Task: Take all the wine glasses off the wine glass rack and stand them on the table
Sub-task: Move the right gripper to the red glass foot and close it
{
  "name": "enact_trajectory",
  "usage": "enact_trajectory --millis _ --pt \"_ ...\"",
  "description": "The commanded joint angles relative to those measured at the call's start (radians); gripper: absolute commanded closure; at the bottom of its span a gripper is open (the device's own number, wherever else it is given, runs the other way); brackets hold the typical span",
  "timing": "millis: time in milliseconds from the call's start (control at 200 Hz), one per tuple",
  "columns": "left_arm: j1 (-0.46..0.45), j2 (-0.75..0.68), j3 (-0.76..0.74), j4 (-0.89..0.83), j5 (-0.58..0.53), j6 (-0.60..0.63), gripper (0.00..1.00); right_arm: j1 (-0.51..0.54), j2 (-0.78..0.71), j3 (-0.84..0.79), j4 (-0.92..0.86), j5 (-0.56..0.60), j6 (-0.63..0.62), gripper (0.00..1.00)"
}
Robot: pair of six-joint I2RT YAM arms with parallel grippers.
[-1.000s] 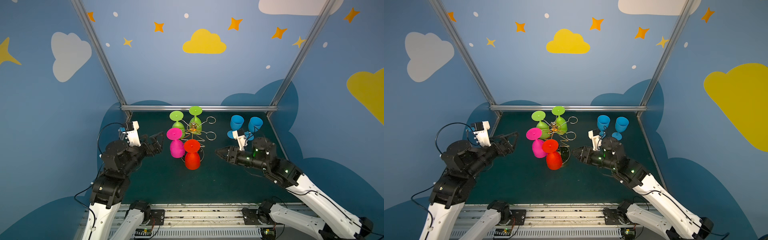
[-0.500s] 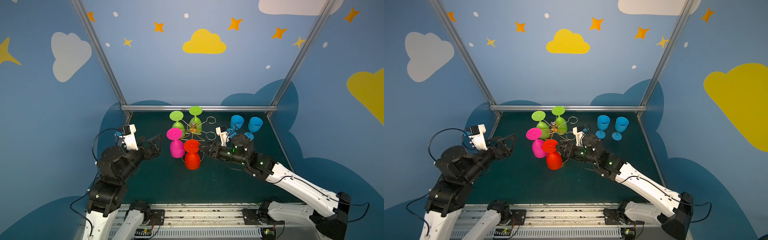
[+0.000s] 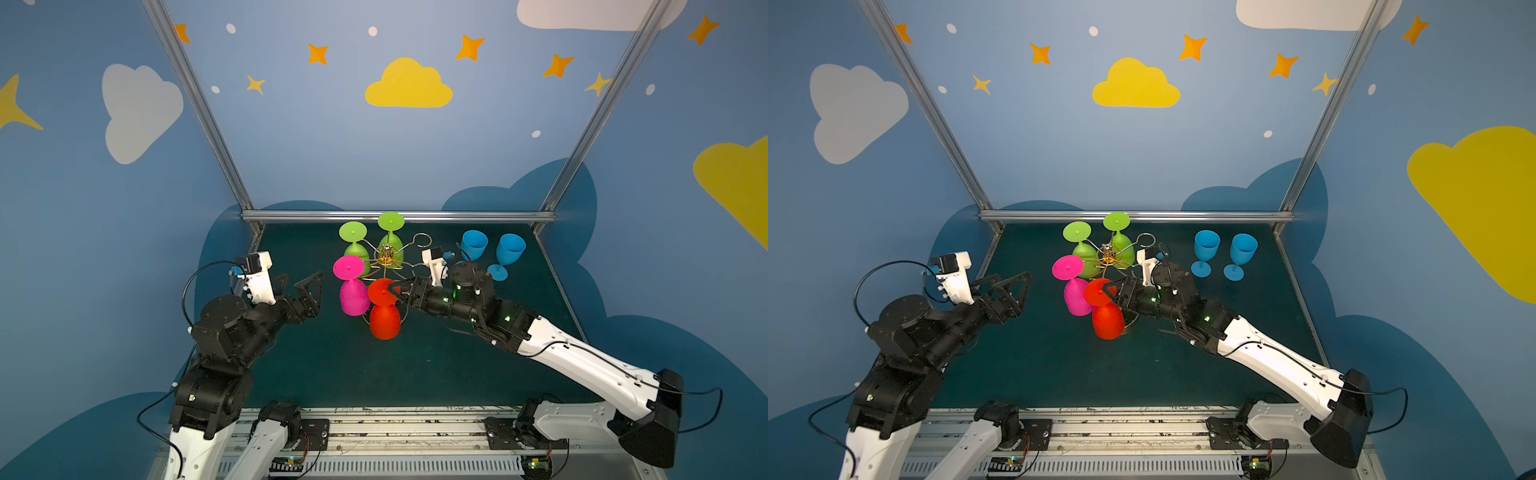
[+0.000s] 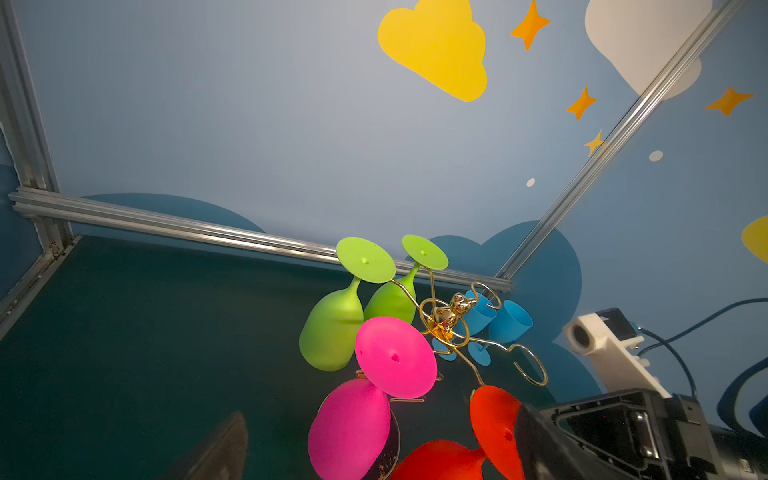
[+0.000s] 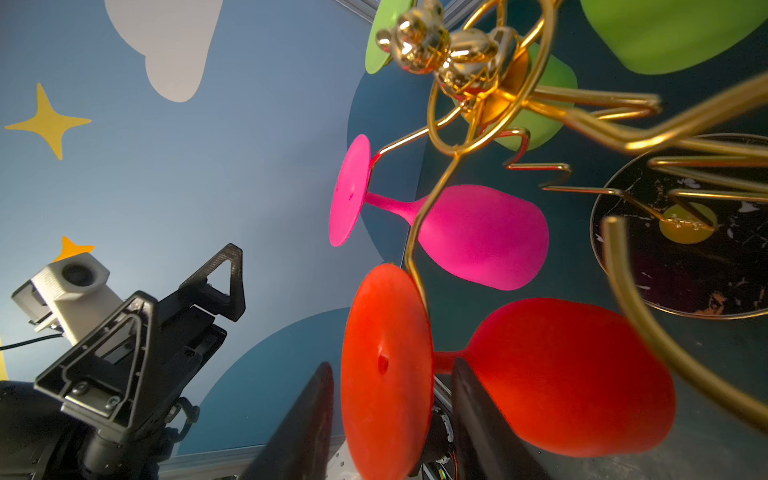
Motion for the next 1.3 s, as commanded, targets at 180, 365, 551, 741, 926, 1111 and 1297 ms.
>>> enact_trajectory --millis 180,365,551,741,926,1111,1297 --pt "0.005 -0.007 -0.008 -0.004 -0.002 0.032 0.01 0.008 0.011 0.030 0.019 0.023 0.020 0.73" --pt "0.005 -0.013 -0.010 -0.003 0.002 0.030 0.01 0.009 0.002 0.023 0.023 0.035 0.025 0.86" --pt "0.005 -0.013 -0.011 0.000 0.004 0.023 0.01 0.003 0.001 0.020 0.051 0.024 0.040 0.95" --pt "0.005 -0.017 -0.013 0.004 0.008 0.016 0.01 0.000 -0.009 0.029 0.060 0.019 0.045 1.00" --pt "0.004 -0.020 -0.018 0.009 0.016 0.002 0.01 -0.003 -0.022 0.046 0.072 0.012 0.045 1.00" --pt "0.005 -0.019 -0.032 0.029 0.018 -0.010 0.01 -0.005 -0.038 0.069 0.050 0.013 0.025 1.00" --pt "0.005 -0.013 -0.031 0.038 0.027 -0.018 0.01 -0.009 -0.045 0.084 0.034 0.018 0.009 1.00"
